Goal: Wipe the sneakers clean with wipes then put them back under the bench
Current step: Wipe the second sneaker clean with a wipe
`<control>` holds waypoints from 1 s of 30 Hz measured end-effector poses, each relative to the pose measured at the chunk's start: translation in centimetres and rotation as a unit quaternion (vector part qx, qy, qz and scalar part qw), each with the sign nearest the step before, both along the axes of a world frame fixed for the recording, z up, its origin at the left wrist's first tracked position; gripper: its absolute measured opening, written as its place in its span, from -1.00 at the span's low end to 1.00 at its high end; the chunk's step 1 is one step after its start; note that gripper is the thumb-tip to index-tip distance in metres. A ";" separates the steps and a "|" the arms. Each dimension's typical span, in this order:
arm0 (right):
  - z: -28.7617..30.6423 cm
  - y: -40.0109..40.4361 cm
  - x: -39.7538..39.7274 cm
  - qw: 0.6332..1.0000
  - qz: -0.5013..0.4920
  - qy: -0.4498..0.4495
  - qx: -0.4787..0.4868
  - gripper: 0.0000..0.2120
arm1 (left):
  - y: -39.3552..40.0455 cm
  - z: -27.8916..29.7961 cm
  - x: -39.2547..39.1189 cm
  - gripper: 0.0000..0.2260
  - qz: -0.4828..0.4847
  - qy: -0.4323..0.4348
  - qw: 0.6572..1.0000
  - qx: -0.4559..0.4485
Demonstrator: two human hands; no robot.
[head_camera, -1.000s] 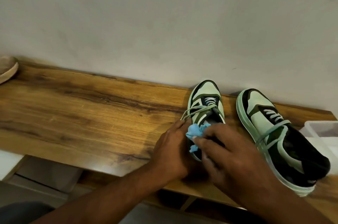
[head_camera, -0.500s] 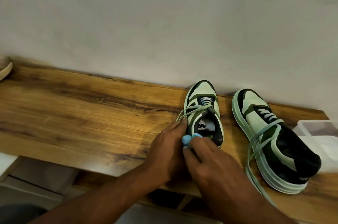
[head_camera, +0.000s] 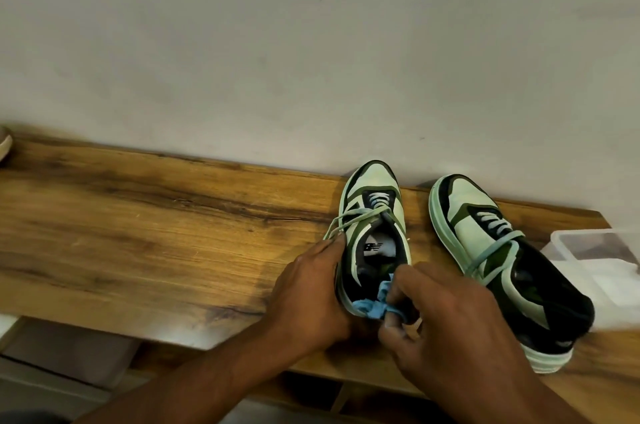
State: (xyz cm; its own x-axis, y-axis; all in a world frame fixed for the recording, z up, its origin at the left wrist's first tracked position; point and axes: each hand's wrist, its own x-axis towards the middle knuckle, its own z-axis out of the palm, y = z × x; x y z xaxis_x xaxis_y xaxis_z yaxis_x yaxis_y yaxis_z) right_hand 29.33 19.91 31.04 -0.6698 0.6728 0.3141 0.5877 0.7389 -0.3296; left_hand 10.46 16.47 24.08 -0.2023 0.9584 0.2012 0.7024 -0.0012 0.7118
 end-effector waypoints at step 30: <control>0.4 -0.8 3.5 0.990 -0.099 0.072 -0.072 -0.72 | -1.7 1.0 4.6 0.00 -0.057 0.003 0.997 -0.056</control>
